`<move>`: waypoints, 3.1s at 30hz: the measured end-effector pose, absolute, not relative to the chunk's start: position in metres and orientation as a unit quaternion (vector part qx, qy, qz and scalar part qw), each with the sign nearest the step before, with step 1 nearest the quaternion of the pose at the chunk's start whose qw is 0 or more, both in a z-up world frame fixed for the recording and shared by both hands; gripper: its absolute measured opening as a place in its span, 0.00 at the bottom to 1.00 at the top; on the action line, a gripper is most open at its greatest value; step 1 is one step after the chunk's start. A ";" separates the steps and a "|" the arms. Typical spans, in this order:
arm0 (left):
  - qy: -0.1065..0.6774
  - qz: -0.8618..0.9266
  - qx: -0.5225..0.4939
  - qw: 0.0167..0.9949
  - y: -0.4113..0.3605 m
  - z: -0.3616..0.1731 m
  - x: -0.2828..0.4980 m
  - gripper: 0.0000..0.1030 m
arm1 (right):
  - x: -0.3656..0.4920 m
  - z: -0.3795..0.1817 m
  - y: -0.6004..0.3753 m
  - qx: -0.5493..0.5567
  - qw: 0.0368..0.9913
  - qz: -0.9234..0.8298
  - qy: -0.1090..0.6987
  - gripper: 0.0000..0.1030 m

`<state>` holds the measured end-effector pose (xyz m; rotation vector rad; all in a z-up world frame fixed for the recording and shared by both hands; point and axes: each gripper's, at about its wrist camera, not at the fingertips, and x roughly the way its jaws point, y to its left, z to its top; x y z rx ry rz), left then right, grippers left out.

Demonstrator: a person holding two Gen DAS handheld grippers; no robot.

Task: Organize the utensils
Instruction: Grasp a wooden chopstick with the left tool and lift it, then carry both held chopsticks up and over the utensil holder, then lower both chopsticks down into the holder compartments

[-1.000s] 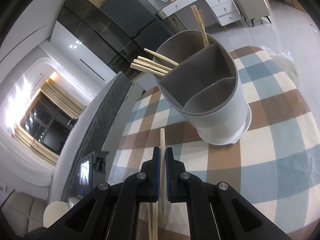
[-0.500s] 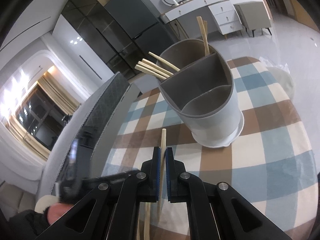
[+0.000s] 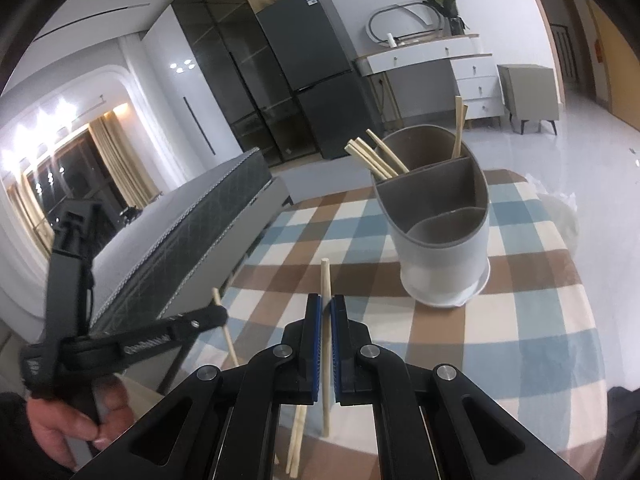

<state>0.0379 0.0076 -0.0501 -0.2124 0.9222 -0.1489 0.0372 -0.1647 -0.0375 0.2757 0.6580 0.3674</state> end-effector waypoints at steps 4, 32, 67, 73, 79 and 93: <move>0.425 -0.075 -0.107 0.896 0.013 -0.041 0.026 0.01 | 0.029 -0.035 -0.165 0.134 0.924 0.169 0.317 0.04; 0.385 -0.163 -0.122 0.900 -0.021 0.034 0.034 0.01 | 0.023 0.017 -0.214 0.145 0.942 0.127 0.275 0.04; 0.339 -0.179 -0.224 0.896 -0.052 0.083 0.198 0.01 | 0.196 0.115 -0.208 -0.050 0.958 0.177 0.221 0.04; 0.354 -0.177 -0.222 0.891 -0.052 0.072 0.202 0.01 | 0.208 0.098 -0.208 -0.044 0.952 0.183 0.243 0.04; 0.361 -0.178 -0.205 0.892 -0.062 0.069 0.201 0.01 | 0.216 0.086 -0.196 -0.082 0.939 0.202 0.267 0.04; 0.410 -0.186 -0.167 0.877 -0.079 0.043 0.198 0.01 | 0.223 0.044 -0.204 -0.066 0.921 0.210 0.322 0.04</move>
